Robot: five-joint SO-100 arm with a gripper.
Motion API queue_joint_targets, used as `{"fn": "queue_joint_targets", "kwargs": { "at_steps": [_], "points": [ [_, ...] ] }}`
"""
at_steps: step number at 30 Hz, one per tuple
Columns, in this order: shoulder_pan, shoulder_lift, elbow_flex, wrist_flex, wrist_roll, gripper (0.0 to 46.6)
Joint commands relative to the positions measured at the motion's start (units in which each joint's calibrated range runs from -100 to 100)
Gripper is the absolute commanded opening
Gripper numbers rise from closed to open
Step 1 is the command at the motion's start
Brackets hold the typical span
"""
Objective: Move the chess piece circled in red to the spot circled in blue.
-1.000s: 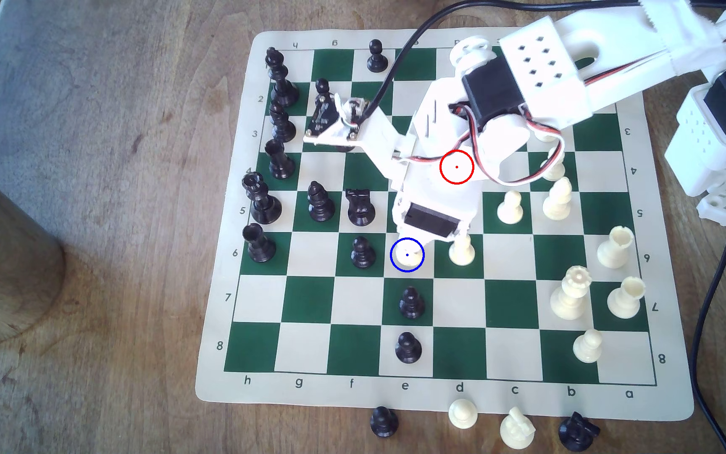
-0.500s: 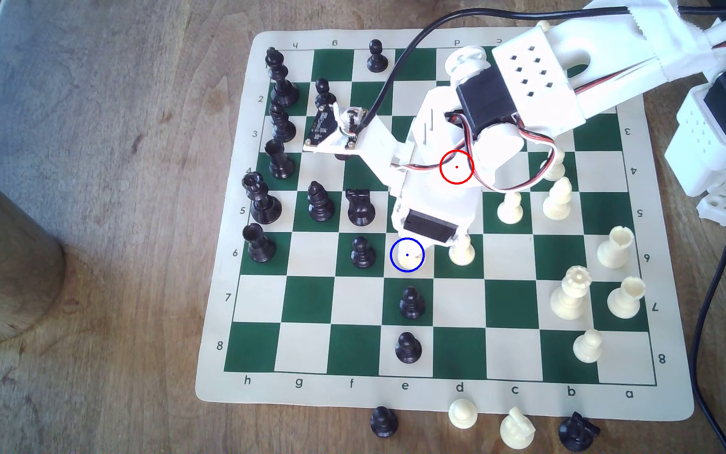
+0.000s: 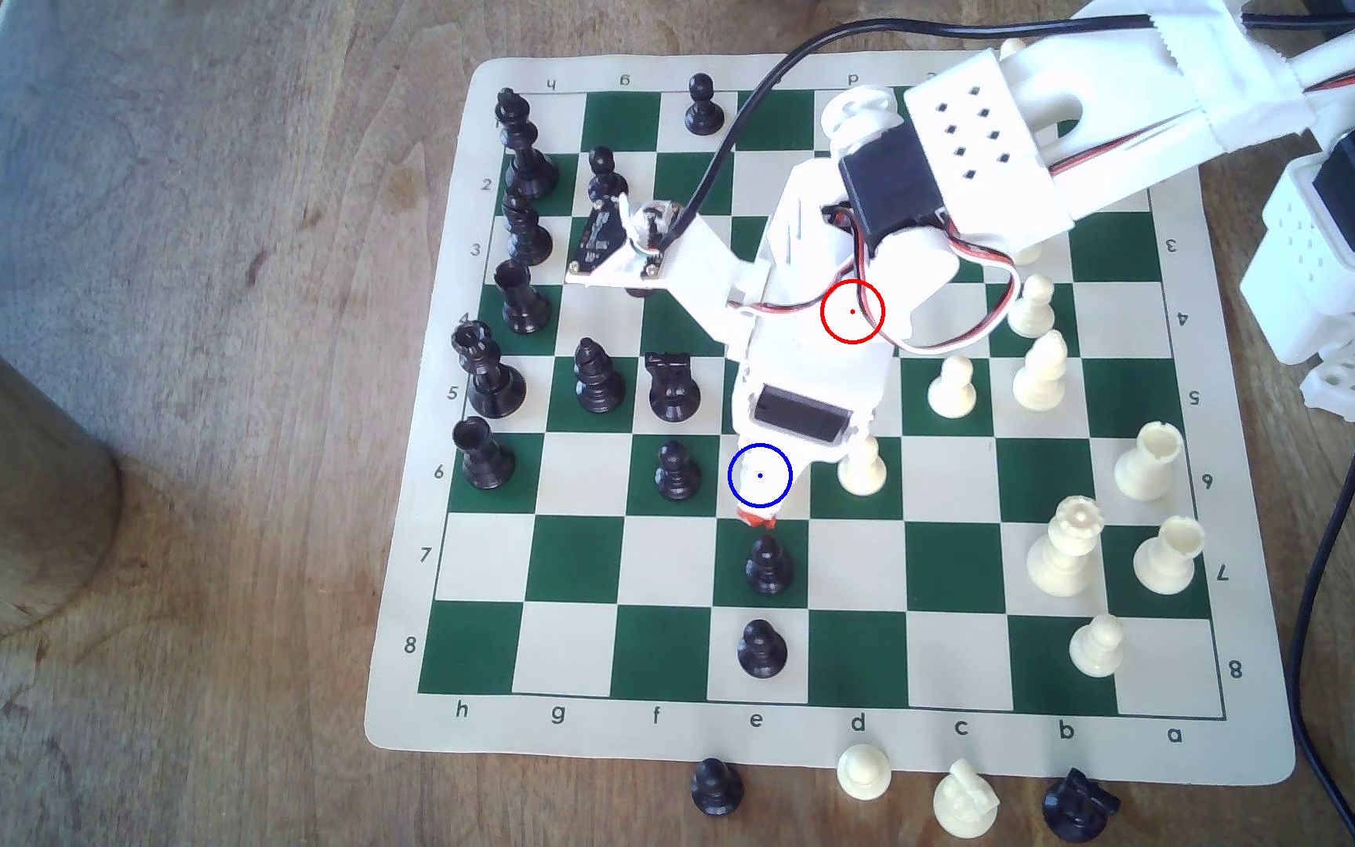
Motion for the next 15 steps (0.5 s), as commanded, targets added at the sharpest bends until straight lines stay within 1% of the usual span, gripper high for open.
{"fn": "queue_joint_targets", "kwargs": {
  "at_steps": [1, 3, 10, 15],
  "points": [
    [1.2, -5.38, -4.89, 1.74, 0.1, 24.0],
    [1.44, -7.25, -5.16, 3.22, 0.1, 24.1],
    [0.26, -20.75, -4.98, 11.65, 0.05, 26.4],
    [-0.44, -28.05, -2.07, 16.07, 0.1, 26.1]
  ]
}}
